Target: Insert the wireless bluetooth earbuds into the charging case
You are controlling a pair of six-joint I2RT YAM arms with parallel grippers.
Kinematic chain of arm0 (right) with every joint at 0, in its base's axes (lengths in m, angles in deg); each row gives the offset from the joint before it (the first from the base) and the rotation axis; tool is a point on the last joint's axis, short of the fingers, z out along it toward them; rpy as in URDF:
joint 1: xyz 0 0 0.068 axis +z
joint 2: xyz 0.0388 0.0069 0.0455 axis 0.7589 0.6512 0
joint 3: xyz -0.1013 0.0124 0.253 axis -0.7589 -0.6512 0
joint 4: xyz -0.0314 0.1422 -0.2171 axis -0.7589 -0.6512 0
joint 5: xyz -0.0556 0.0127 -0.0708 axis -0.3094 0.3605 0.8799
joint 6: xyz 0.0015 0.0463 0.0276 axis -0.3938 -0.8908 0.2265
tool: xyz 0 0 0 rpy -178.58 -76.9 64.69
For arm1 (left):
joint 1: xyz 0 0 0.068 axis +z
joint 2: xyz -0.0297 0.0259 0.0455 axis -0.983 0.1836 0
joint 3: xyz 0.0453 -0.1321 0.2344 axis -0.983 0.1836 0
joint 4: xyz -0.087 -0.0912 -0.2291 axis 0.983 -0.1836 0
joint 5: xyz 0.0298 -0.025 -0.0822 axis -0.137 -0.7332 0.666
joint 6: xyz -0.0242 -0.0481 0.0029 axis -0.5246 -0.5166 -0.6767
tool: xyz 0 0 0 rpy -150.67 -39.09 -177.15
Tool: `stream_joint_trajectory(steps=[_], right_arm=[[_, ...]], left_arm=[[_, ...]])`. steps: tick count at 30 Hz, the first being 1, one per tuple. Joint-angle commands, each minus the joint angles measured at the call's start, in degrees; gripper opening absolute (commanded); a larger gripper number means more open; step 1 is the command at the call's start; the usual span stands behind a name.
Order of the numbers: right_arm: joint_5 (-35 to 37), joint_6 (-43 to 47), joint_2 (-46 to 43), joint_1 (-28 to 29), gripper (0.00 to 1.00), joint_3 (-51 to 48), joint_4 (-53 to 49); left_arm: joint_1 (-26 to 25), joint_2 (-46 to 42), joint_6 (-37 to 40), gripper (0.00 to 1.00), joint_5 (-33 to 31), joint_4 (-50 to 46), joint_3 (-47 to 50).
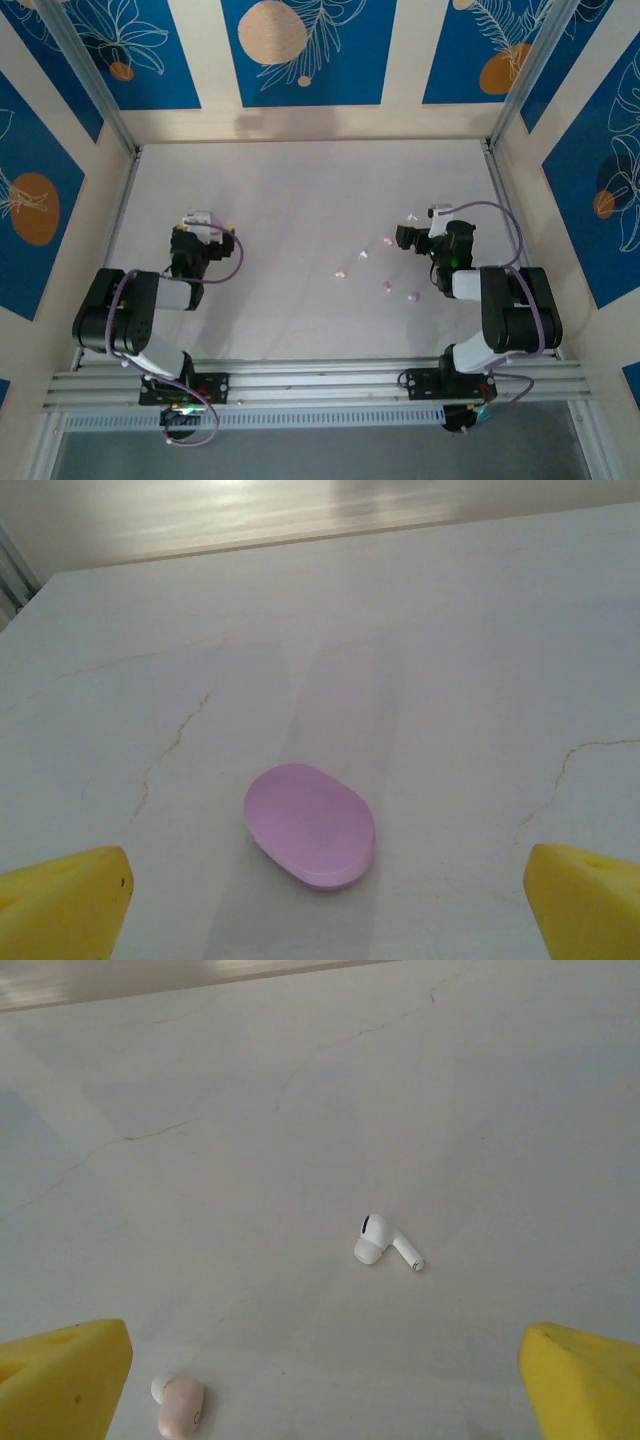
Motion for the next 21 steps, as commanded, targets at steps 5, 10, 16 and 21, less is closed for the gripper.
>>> stream_joint_trajectory(steps=[5,10,16,21], right_arm=[[0.2,1.3,0.7,0.6,0.99,1.0,2.1],[-0.9,0.9,0.7,0.0,0.99,1.1,2.1],[-1.2,0.8,0.8,-0.1,0.99,1.3,1.9],[-1.1,0.9,0.8,0.0,0.99,1.3,1.9]], left_arm=[[0.1,0.6,1.0,1.0,0.6,-0.8,-1.1],[0.5,0.7,0.5,1.0,0.9,-1.5,-1.4],[0.6,0.8,0.4,1.0,0.5,-1.5,-1.5],[0.6,0.8,0.4,1.0,0.5,-1.5,-1.5]])
